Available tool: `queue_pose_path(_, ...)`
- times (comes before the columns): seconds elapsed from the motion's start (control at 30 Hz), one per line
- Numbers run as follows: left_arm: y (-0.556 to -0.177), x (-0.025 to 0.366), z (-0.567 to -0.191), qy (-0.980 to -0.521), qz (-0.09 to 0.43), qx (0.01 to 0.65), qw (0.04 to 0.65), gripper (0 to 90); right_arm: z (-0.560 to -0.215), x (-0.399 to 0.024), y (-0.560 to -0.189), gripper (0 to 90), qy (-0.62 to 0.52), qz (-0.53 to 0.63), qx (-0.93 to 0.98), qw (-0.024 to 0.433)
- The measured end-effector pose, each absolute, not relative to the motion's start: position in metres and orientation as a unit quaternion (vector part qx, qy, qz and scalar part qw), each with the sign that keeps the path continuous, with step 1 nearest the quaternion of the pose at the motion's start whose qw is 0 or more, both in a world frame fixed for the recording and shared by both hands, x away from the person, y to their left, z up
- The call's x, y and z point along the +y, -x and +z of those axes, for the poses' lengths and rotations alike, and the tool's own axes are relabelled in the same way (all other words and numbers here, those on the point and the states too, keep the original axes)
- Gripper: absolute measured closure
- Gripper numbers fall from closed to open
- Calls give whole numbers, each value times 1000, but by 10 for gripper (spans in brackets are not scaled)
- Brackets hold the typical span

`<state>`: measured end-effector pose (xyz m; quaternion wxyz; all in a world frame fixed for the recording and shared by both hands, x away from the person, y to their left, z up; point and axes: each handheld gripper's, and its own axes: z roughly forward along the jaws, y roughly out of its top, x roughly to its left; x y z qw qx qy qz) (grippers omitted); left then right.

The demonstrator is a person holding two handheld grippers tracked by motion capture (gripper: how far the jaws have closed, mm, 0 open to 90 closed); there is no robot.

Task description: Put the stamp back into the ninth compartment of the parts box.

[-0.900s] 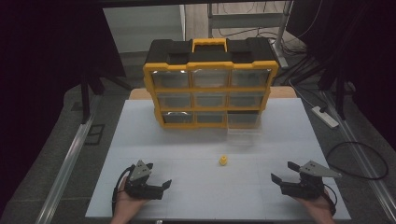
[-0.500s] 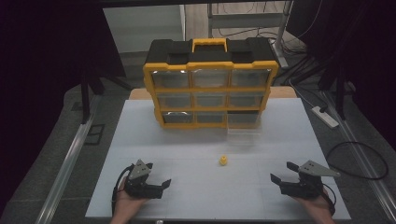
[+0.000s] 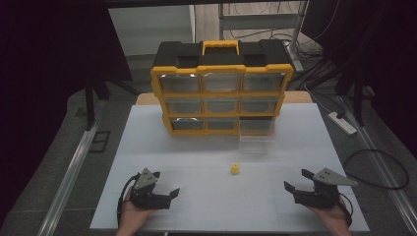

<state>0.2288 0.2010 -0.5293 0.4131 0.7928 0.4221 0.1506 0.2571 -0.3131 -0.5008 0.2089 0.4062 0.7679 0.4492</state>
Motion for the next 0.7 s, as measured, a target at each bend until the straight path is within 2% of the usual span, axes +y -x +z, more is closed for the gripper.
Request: queue_pose_path(0.7,-226,202,-530,-793,157,416,416,56,-490,-292,-265,183,-379,453,777,219)
